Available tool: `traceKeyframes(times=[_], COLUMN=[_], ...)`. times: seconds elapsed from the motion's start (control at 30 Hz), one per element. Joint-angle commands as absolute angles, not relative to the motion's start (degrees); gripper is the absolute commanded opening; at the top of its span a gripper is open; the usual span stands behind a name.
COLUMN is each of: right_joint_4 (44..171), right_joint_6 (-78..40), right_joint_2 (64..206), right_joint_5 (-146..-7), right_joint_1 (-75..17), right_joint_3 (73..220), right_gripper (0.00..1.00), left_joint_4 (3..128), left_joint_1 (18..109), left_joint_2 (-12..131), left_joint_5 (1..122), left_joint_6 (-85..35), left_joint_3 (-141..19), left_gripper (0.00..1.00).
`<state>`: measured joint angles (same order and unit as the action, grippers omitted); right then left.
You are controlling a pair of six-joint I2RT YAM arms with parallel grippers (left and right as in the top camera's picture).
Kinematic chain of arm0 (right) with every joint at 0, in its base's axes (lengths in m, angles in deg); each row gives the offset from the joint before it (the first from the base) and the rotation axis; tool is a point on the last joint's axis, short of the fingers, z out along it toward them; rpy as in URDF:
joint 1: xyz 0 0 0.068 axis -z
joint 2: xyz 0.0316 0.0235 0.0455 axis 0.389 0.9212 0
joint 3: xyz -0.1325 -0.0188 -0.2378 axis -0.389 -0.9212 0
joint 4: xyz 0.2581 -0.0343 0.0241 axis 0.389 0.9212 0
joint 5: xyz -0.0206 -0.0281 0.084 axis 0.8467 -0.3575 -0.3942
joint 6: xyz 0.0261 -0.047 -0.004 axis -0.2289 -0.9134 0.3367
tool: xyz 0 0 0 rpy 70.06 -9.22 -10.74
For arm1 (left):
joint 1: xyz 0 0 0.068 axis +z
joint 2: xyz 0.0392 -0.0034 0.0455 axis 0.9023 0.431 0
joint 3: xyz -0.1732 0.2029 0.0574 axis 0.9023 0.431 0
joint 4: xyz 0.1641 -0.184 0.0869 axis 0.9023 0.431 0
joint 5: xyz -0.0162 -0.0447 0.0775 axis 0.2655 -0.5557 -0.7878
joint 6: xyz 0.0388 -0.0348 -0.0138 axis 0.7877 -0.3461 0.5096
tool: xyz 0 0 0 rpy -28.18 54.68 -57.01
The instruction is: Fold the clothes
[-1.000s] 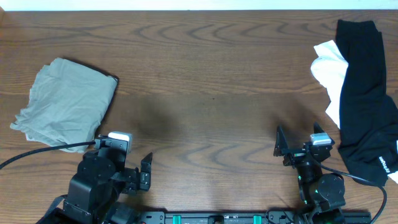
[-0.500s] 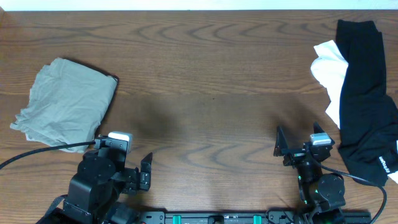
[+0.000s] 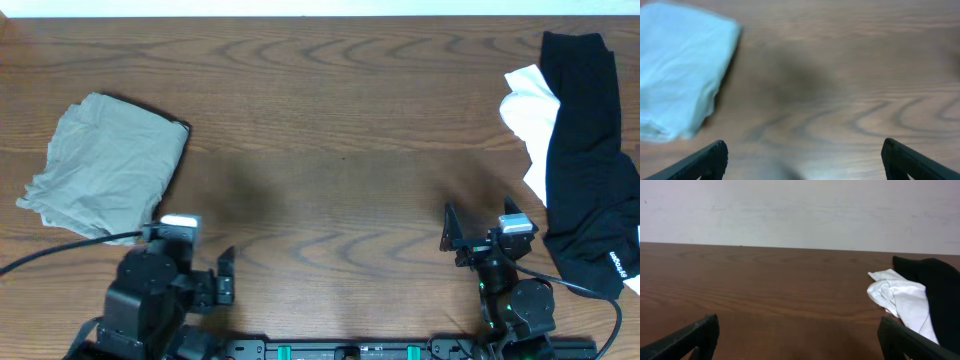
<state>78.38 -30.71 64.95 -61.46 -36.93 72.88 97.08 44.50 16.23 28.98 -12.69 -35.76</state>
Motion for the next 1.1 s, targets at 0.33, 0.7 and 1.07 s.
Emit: traceKeyframes(times=[0.33, 0.7, 1.07], right_joint_4=[78.7, 78.7, 78.7], right_joint_6=[-31.4, -31.4, -31.4], right_joint_2=[64.5, 64.5, 64.5], right_joint_5=[-61.9, -61.9, -61.9], right_joint_1=[-36.2, -36.2, -36.2], right_joint_3=[72.8, 72.8, 72.8], right_gripper=[0.99, 0.99, 0.99], left_joint_4=[84.0, 60.5, 26.9], left_joint_1=[63.3, 63.3, 63.3], left_joint_2=[-0.2, -12.4, -12.4], left_joint_5=[28.1, 28.1, 31.4], left_joint_6=[-10.0, -10.2, -10.2], left_joint_3=[-19.0, 3.3, 18.7], left_gripper=[0.98, 0.98, 0.98])
